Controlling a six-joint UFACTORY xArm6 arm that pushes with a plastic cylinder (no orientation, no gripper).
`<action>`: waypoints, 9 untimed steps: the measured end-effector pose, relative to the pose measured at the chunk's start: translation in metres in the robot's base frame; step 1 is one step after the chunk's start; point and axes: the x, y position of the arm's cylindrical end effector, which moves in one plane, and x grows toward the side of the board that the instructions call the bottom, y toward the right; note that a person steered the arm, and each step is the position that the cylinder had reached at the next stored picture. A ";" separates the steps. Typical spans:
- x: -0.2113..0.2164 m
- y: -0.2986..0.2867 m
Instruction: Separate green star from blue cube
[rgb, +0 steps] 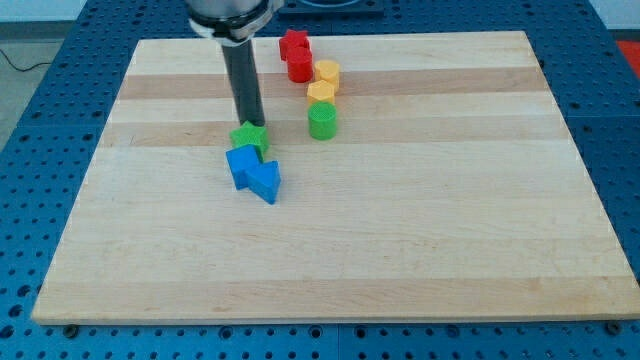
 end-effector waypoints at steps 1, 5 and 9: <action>0.006 -0.001; 0.034 -0.080; 0.030 0.004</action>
